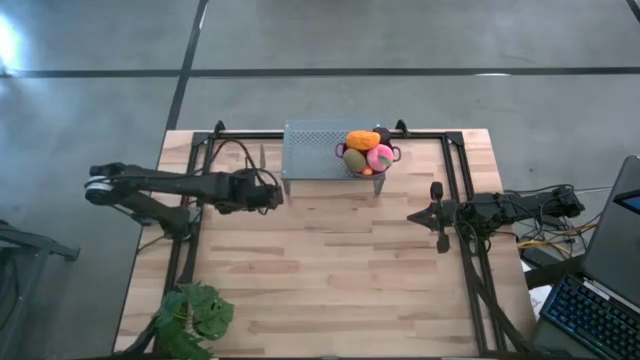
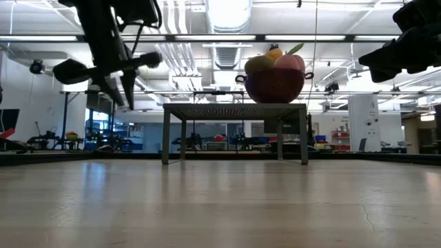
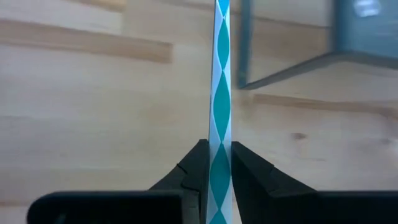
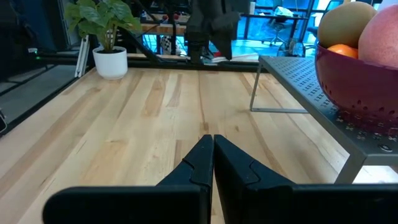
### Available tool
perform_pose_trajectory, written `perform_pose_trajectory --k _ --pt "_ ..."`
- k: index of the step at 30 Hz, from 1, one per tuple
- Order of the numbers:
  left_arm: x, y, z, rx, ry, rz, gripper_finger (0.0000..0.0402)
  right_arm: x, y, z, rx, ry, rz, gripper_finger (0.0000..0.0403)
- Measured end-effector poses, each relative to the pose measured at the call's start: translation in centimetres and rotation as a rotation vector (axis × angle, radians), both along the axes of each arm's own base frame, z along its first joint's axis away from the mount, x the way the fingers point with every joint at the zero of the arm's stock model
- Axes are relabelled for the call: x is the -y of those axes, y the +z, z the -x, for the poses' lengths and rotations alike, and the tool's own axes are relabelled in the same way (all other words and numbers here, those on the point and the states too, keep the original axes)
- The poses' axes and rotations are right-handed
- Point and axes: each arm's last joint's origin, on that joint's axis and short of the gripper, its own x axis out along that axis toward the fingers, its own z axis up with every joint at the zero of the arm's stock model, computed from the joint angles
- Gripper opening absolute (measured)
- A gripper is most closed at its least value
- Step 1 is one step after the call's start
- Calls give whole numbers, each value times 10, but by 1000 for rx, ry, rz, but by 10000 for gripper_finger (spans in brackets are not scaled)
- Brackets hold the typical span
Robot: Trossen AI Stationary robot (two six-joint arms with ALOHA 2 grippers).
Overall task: Pick & Place Fruit
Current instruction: Put the knife on the shelf
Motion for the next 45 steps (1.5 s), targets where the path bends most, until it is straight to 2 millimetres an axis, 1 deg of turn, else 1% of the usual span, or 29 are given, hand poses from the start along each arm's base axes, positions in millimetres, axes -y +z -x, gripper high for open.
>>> perform_pose_trajectory --k 3,7,10,13,16,23,29,32,35,38,41,45 --pt "0 8 -4 78 -64 -38 56 0 0 0 0 0 -2 8" --pt "-2 22 -15 216 -171 -116 56 0 0 0 0 0 -2 8" --pt "-4 29 -21 288 -225 -165 56 0 0 0 0 0 0 8" --pt "-9 38 -24 312 -253 -189 56 0 0 0 0 0 0 8" --pt "-14 52 -29 329 -275 -219 56 0 0 0 0 0 -2 8" --pt "-30 85 -41 306 -296 -238 55 0 0 0 0 0 -1 8" --pt "-48 110 -57 174 -273 -201 55 0 0 0 0 0 -2 8" --pt "-58 118 -67 107 -244 -172 55 0 0 0 0 0 -1 8" --pt "-69 121 -77 59 -208 -132 55 0 0 0 0 0 0 8" --pt "-80 119 -89 31 -184 -115 55 0 0 0 0 0 -2 8" --pt "-91 110 -101 17 -174 -82 55 0 0 0 0 -1 -2 8" --pt "-104 94 -112 -8 -161 -28 55 0 0 0 0 0 -1 8"
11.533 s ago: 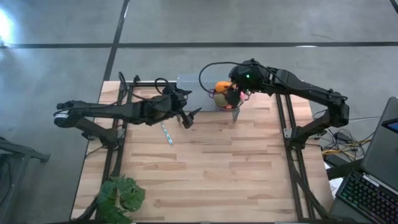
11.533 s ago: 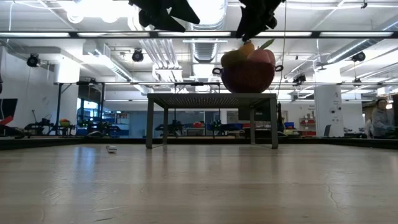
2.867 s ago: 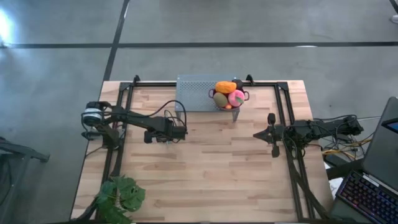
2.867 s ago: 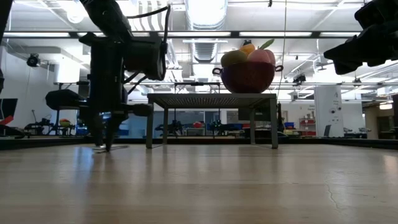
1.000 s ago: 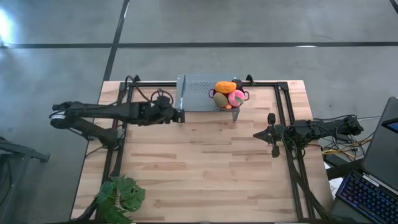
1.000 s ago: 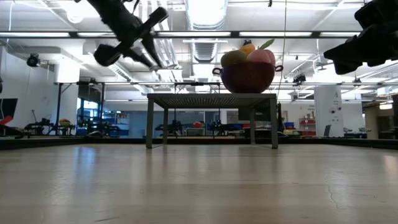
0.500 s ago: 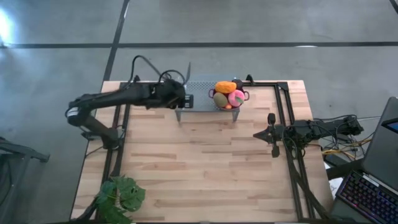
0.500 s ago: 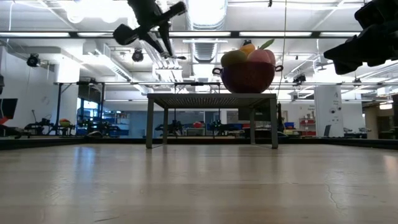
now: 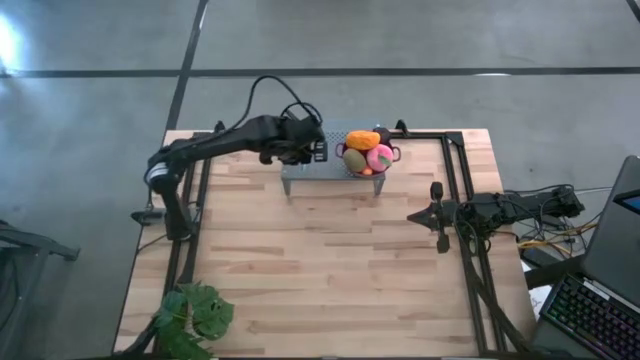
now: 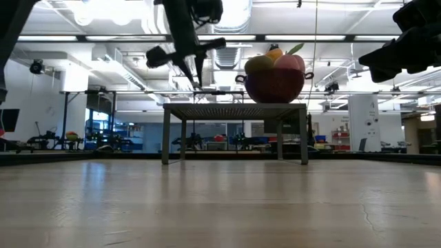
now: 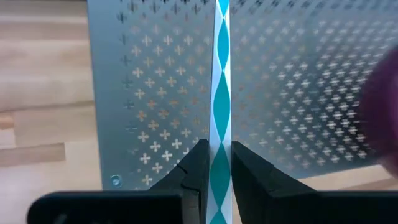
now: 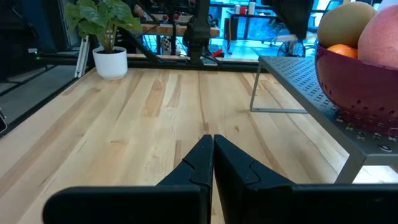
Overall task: Pick & Place Fruit
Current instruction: Put the knife on the shelf
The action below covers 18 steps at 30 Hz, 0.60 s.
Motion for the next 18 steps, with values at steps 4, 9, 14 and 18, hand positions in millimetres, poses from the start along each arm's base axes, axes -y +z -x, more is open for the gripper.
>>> perform_pose_trajectory --k 4,9,14,18 --pt "-9 -14 -6 -26 5 47 55 0 0 0 0 0 0 8" --pt "-12 -23 -11 -44 11 57 55 0 0 0 0 0 -1 8" --pt "-13 -24 -12 -39 24 59 55 0 0 0 0 0 -1 8" --pt "-13 -24 -12 -41 32 53 55 0 0 0 0 0 -1 8"
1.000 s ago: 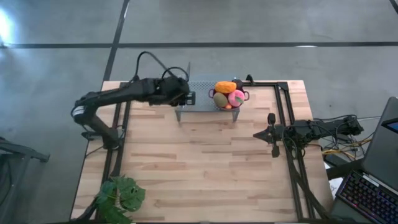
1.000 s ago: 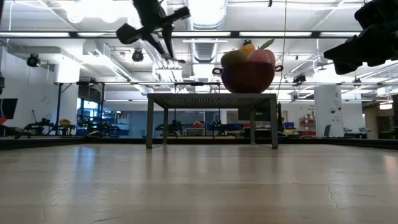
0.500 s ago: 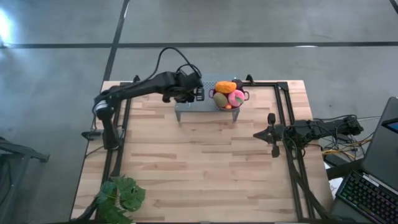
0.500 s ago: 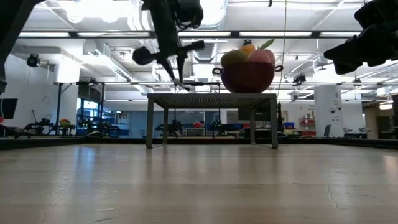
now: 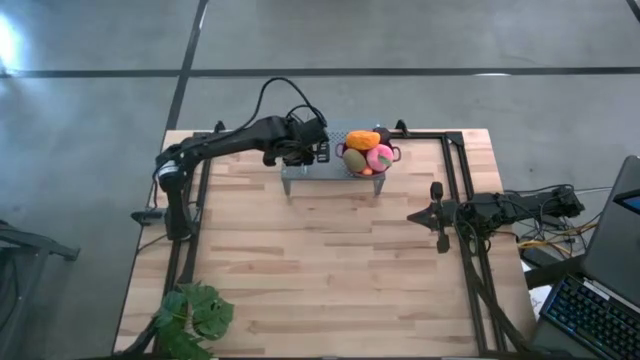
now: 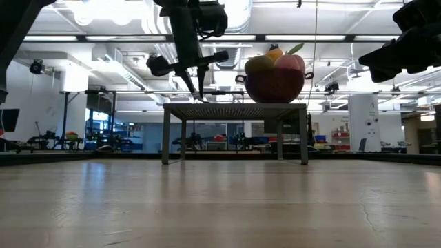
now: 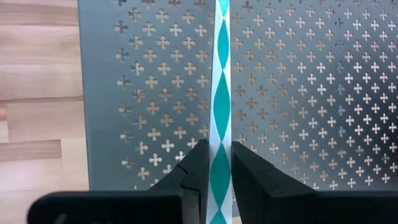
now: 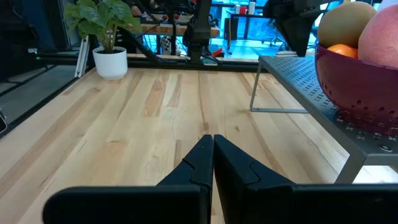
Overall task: Pick & Place Fruit
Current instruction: Put the knife on the shelf, then return to Home Position
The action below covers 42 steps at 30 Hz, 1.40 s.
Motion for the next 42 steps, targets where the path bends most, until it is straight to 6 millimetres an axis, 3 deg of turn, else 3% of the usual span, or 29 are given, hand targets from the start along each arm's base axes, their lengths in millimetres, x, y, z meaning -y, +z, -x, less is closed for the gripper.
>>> perform_pose_trajectory --k 14,23,42 --pt "-4 -15 -9 -40 -17 -6 55 0 0 0 0 0 0 8" --pt "-3 -14 -9 -33 -23 -7 57 0 0 0 0 0 1 8" --pt "-4 -13 -9 -35 -55 -13 123 0 0 0 0 0 1 8"
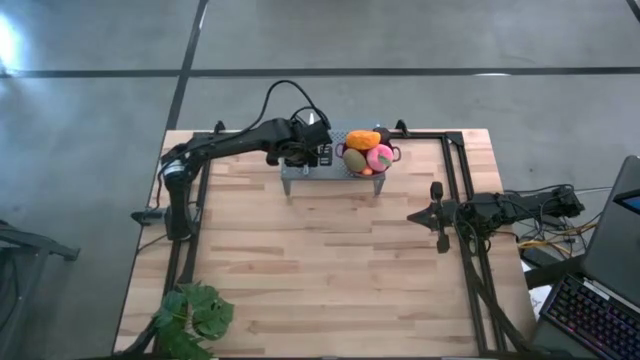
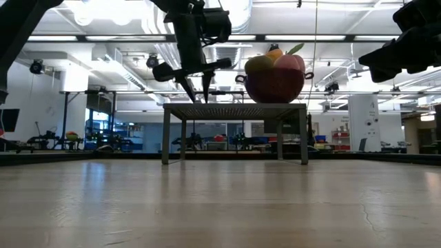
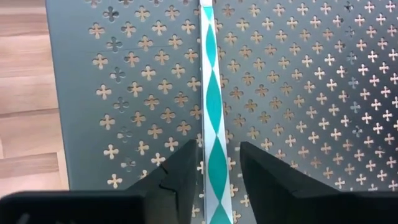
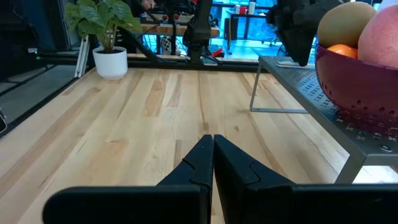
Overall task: Pick & Place Fruit
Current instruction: Return to Home Position
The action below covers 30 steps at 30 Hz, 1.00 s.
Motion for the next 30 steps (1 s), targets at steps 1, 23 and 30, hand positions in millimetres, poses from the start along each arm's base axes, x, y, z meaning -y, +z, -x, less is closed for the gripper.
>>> perform_pose_trajectory --k 1,23,30 --pt "0 0 0 -1 -5 -2 129 0 0 0 0 0 -1 8" --pt "57 83 14 -92 -442 -258 232 0 0 0 0 0 0 8" --pt "164 112 36 -100 -656 -620 232 0 0 0 0 0 0 8"
